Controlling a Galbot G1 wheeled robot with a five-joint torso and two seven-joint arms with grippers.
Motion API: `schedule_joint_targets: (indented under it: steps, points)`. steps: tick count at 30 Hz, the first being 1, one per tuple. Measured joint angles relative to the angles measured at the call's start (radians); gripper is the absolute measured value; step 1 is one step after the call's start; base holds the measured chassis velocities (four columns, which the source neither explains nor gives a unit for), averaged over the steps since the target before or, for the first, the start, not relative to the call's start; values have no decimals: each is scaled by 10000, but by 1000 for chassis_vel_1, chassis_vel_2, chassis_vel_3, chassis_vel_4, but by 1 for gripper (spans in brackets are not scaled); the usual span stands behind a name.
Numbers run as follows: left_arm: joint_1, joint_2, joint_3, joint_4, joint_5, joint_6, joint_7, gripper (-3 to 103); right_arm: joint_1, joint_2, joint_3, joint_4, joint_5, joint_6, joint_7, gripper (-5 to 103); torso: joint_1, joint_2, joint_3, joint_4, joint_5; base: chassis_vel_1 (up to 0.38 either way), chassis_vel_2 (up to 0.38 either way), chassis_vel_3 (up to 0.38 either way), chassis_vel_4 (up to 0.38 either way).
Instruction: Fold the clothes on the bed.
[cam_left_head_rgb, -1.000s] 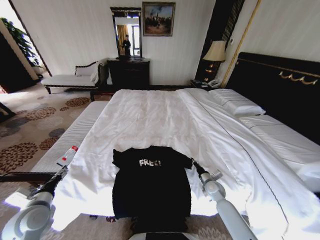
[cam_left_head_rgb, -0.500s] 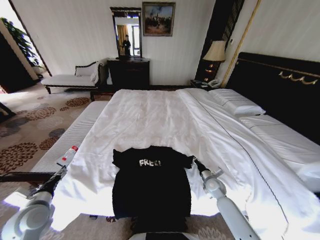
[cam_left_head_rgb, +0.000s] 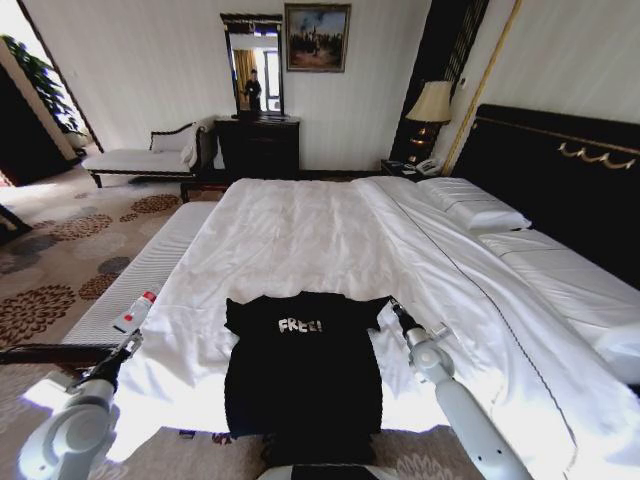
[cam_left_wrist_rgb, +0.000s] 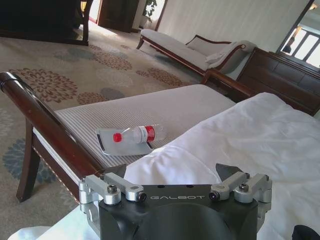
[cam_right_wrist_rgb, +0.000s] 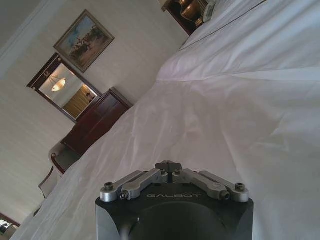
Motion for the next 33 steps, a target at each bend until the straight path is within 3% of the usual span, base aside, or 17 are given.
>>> schedule_joint_targets:
  steps: [5, 8, 11, 14, 16, 18, 22, 24, 26, 29, 32, 33]
  points:
    - [-50, -46, 43, 66, 3, -4, -3, 100, -6, -191, 36, 163, 62, 6, 6, 0, -2, 0, -1, 3, -4, 0, 0, 0, 0]
    - [-109, -146, 192, 94, 79, -16, -3, 100, -278, -184, -17, 171, -284, 15, 16, -3, -2, 0, 0, -2, -1, 0, 0, 0, 0]
    - [-143, -180, 279, 108, 119, -20, 0, 100, -435, -61, 36, 193, -631, 70, 94, 1, -2, 0, 0, -2, 1, 0, 0, 0, 0]
    - [-183, -151, 294, 185, 127, -23, 4, 100, -533, -137, 202, 853, -1283, 143, 195, 17, -2, 0, 0, 1, 0, 0, 0, 0, 0]
    - [-187, -140, 294, 197, 128, -24, 4, 100, -536, -221, 200, 1034, -1354, 96, 220, 17, -2, -1, 0, 1, -1, 0, 0, 0, 0]
    - [-210, -109, 294, 225, 129, -25, 4, 100, -439, -651, 44, 1670, -1661, -233, 356, 28, -2, 0, -1, -1, -7, 0, 0, 0, 0]
    - [-225, -105, 298, 182, 132, -24, -27, 100, 199, -1477, -1208, 1941, -1980, -785, 324, 44, -3, 0, -1, 1, 2, 0, 0, 0, 0]
    - [-196, -107, 253, 52, 132, -7, -64, 100, 1184, -1895, -2727, 1051, -2370, -957, -784, 56, -2, 0, -1, -1, -4, 0, 0, 0, 0]
    - [-154, -122, 191, -50, 132, 4, -79, 100, 2013, -1900, -3498, 250, -2771, -918, -1731, 61, -1, -2, 1, -6, 8, 0, 0, 0, 0]
    - [-40, -189, 60, -224, 118, 17, -89, 100, 3114, -1782, -4410, -626, -3139, -864, -2381, 67, -1, -2, 0, 4, -13, 0, 0, 0, 0]
    - [159, -330, -206, -470, 58, 26, -84, 100, 4364, -1430, -5466, -1751, -3429, -994, -2758, 83, 0, -3, 1, 8, 1, 0, 0, 0, 0]
    - [159, -330, -206, -470, 58, 26, -84, 100, 4364, -1430, -5466, -1751, -3429, -994, -2758, 83, 0, -3, 1, 8, 1, 0, 0, 0, 0]
